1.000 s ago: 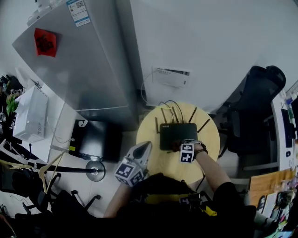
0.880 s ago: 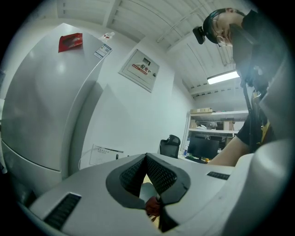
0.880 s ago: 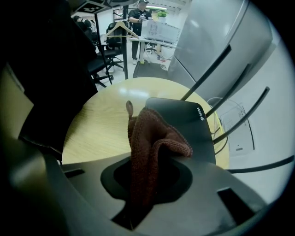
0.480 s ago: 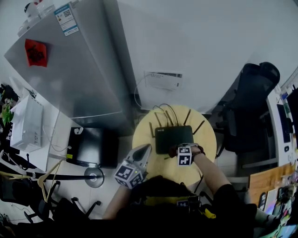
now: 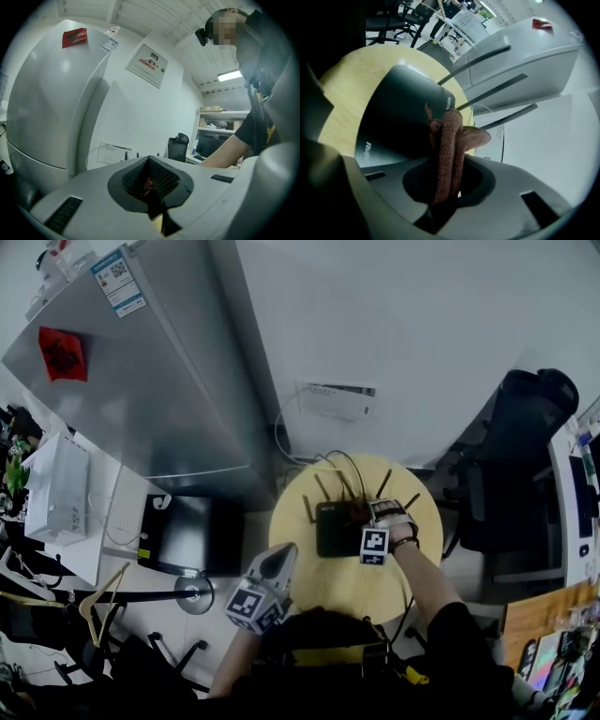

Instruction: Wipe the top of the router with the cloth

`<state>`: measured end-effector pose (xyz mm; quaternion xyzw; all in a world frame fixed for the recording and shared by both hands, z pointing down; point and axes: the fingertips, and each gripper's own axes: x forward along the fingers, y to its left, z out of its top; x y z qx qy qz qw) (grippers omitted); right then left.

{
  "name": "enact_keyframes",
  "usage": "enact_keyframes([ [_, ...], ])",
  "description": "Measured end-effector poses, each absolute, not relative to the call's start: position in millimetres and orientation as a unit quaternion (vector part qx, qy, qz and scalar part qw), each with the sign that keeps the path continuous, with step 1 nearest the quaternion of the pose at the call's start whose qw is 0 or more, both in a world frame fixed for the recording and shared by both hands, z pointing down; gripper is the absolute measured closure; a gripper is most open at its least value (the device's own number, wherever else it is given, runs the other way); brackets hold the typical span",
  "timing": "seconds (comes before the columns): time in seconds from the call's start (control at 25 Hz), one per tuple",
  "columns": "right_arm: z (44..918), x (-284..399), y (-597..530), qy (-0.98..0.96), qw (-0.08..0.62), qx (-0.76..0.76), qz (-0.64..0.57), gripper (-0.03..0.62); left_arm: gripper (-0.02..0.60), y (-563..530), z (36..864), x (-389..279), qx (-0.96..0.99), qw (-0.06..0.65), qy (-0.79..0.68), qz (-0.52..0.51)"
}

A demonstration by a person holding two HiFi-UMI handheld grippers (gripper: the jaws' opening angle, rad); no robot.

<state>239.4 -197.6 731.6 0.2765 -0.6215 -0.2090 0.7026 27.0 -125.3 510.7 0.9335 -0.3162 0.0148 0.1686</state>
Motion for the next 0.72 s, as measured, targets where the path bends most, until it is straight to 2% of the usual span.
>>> enact_keyframes([
  [0.2,729.4,255.2,-219.0,-0.619,0.694,0.342,-0.136,0.531,0.590,-130.4,518.0,13.4,0.923,0.178,-0.342,0.012],
  [0.72,743.5,260.4,-199.4,-0.650,0.680,0.335,-0.055,0.531,0.591,-130.1,522.6,27.4,0.922,0.178,-0.343,0.022],
])
